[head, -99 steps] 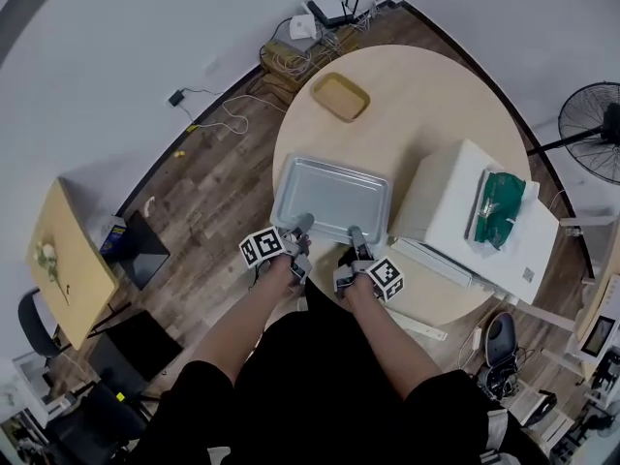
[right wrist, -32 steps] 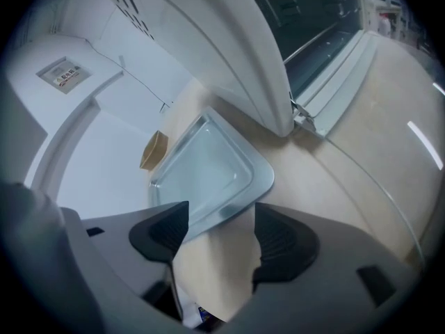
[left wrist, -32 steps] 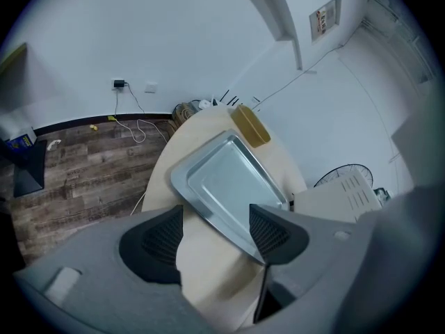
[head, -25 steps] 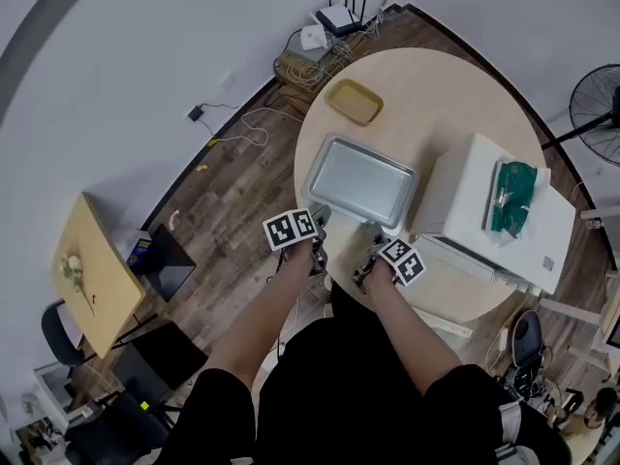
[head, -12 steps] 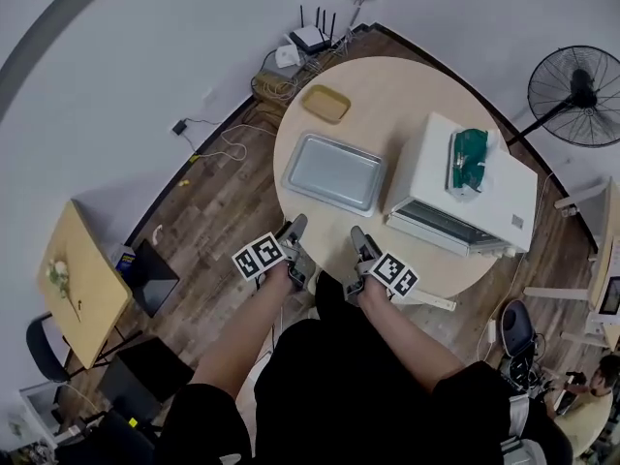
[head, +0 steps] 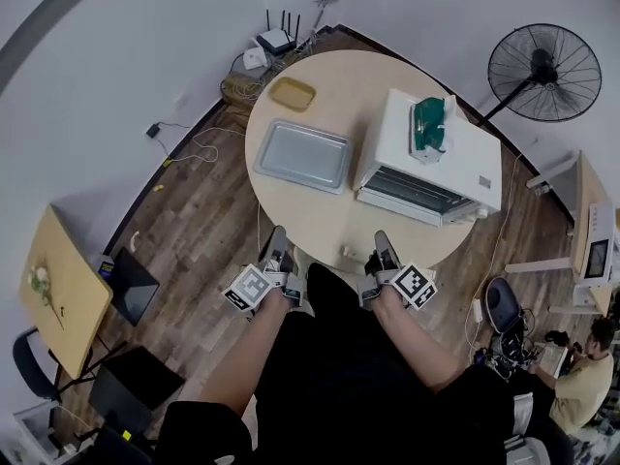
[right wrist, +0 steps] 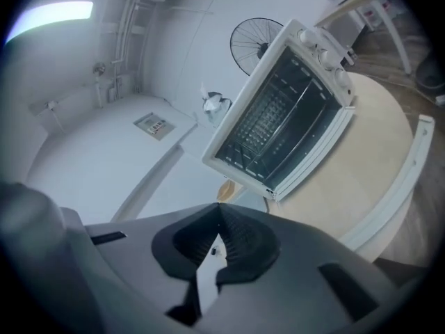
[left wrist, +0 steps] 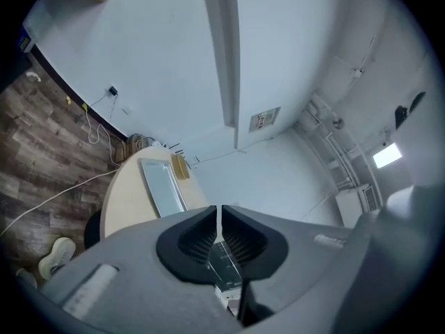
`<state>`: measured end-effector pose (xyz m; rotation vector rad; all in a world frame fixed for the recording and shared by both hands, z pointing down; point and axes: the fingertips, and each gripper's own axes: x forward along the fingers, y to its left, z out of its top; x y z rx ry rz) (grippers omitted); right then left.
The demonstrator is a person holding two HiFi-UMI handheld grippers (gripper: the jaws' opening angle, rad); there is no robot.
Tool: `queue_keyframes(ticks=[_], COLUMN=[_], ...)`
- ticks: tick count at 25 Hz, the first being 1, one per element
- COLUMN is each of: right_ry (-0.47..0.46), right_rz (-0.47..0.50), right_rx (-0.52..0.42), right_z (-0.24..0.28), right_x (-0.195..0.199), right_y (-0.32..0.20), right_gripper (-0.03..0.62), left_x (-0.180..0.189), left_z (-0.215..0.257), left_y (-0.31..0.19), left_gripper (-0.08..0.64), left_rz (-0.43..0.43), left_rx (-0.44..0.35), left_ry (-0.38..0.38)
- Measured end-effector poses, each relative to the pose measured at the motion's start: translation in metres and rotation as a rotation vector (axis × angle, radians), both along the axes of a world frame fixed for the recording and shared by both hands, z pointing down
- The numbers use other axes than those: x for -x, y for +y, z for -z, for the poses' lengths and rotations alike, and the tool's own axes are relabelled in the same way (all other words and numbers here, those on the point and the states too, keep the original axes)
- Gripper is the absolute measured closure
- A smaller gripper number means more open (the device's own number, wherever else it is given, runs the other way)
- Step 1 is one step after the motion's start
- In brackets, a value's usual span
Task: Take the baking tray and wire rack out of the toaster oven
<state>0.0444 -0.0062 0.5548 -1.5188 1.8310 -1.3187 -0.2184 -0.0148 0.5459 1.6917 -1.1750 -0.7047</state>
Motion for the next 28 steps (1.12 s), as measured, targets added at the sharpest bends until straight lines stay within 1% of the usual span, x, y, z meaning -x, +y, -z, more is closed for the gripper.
queue_keyframes(ticks=[5,8,10,14,18,20,23,26,28], right_ry=[0.134,0.186,0.197,0.205,0.217,0.230,0.224,0.200,0.204], right_rz=[0.091,0.088,0.058,-0.009,-0.073,-0.115,-0.196,-0.259,-0.277], right_rx=[-0.091,-0.096,-0.096,-0.135,-0.140,-0.115,-0.042,-0.011,0.004], right_z=[0.019,0.021,0.026,0.042,0.044,0.037,0.022,0.016,0.013], right_x=[-0.003,-0.014,-0.025,-0.045,-0.078,-0.103,-0.147,-0.181,-0.197], right_y=[0.038,0.047,0.046,0.049,0.059,0.063,0.068,0.067,0.060], right_gripper=[0.591,0.591,0.591,0.591,0.591,0.591,0.591,0.591,0.591], left_x=[-0.047,-0.070,-0.081,-0.099,-0.142,-0.164,-0.194,-0.218,-0.229], left_z=[-0.003,-0.003,-0.003,-0.007,-0.009,-0.007,-0.006,-0.004,-0.006], left_y=[0.030,0.041,0.045,0.043,0.027,0.014,-0.004,-0.018,-0.029], left_gripper=[0.540,0.540,0.540,0.540,0.540,0.540,0.540,0.540,0.538], left_rz=[-0.107,-0.148,-0.162,-0.191,-0.298,-0.334,-0.349,-0.333,-0.321], left_rx=[-0.038,-0.039,-0.035,-0.006,0.008,0.006,0.025,0.045,0.056], left_ry=[0.060,0.087,0.092,0.100,0.080,0.068,0.068,0.109,0.130])
